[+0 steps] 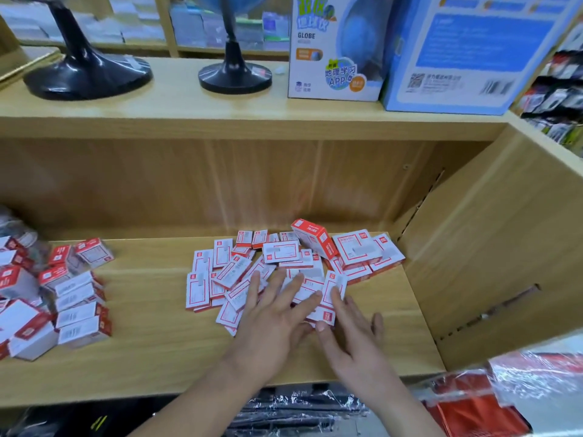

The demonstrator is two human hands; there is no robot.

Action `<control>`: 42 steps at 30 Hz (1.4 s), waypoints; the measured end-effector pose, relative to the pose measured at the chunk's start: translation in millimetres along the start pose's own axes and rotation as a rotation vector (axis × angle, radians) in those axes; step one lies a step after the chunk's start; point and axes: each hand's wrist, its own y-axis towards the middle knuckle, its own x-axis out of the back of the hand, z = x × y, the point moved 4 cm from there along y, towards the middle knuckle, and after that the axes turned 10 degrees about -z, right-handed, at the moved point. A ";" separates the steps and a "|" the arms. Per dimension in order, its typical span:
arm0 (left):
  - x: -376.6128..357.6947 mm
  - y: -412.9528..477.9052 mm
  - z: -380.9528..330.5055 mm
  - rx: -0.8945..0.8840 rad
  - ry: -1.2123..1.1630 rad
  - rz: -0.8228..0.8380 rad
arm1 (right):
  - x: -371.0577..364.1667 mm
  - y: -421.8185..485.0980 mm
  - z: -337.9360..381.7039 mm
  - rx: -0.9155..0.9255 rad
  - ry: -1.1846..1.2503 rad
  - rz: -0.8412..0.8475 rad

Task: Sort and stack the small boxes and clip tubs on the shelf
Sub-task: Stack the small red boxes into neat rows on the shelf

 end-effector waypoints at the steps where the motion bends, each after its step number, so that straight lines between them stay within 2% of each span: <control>1: 1.9 -3.2 4.7 0.016 0.003 0.003 | -3.7 -0.1 4.8 0.005 -0.022 0.030; 6: 7.5 -11.8 23.9 0.102 -0.052 0.070 | -8.3 4.9 19.1 0.040 -0.110 0.116; 9: 10.7 -16.6 25.7 0.107 -0.082 0.089 | 3.3 11.3 21.4 0.055 0.038 0.104; 11: 15.0 -15.3 26.3 0.131 -0.161 0.077 | 22.4 24.8 17.6 0.047 0.221 -0.055; 12: 18.3 -11.3 26.8 0.140 -0.205 0.065 | 35.5 34.3 14.4 0.046 0.218 -0.179; 14: 25.5 4.3 29.7 0.137 -0.241 0.015 | 61.3 55.5 11.7 0.077 0.062 -0.400; 15: 28.4 15.4 32.0 0.138 -0.238 -0.001 | 70.1 65.9 10.4 0.083 -0.004 -0.453; 16: 29.8 28.0 34.5 0.142 -0.222 -0.007 | 73.9 76.9 7.4 0.060 -0.053 -0.441; 19: 27.4 67.6 35.9 0.150 -0.101 0.003 | 69.6 105.1 -3.8 -0.069 -0.289 -0.242; 22: 19.3 94.1 35.6 0.246 0.069 0.096 | 61.2 120.2 -15.1 -0.169 -0.392 -0.089; 26: 13.3 110.7 38.1 0.358 0.111 0.106 | 52.0 122.5 -27.5 -0.143 -0.459 -0.094; 33: 5.6 118.7 44.4 0.512 -0.152 0.168 | 49.9 93.6 -18.6 -0.139 -0.476 -0.138; 36: 7.8 121.8 45.9 0.595 -0.360 0.146 | 47.3 75.3 -14.9 -0.132 -0.477 -0.134; 42: 15.9 114.4 39.8 0.552 -0.601 0.108 | 37.4 46.7 -5.2 -0.167 -0.487 -0.124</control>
